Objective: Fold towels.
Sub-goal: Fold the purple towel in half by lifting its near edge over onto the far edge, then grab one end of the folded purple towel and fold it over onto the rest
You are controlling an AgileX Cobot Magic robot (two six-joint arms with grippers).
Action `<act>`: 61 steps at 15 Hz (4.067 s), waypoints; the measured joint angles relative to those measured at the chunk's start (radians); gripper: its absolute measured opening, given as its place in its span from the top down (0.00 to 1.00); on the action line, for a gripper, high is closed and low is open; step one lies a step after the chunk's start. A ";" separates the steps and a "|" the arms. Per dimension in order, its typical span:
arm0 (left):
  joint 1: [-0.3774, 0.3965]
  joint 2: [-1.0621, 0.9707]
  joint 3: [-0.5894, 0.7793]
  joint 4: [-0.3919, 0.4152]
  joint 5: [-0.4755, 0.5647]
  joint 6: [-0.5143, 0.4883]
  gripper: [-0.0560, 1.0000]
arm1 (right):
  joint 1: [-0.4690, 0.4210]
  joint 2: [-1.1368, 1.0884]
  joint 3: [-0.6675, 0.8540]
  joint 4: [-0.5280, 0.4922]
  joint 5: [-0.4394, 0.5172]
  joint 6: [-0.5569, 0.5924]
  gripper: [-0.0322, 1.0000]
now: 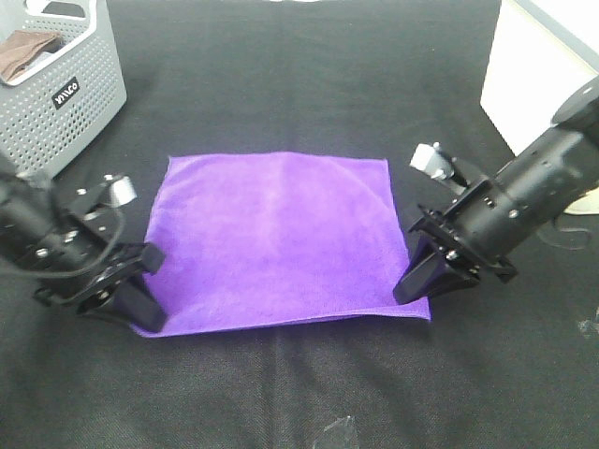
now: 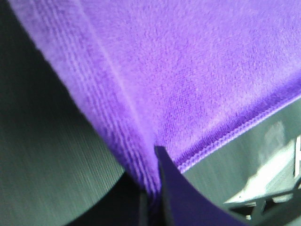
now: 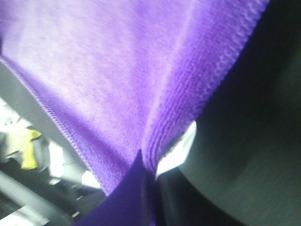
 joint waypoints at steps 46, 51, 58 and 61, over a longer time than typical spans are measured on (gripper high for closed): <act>0.197 0.496 -0.877 0.159 0.253 -0.151 0.11 | 0.003 0.374 -1.051 -0.389 0.282 0.389 0.31; 0.165 0.560 -0.980 0.135 0.275 -0.168 0.11 | 0.003 0.374 -1.051 -0.377 0.282 0.390 0.31; 0.033 0.642 -1.111 0.104 0.330 -0.224 0.11 | 0.003 0.374 -1.051 -0.366 0.282 0.390 0.31; 0.033 0.644 -1.115 0.105 0.364 -0.224 0.12 | 0.003 0.374 -1.051 -0.366 0.282 0.390 0.31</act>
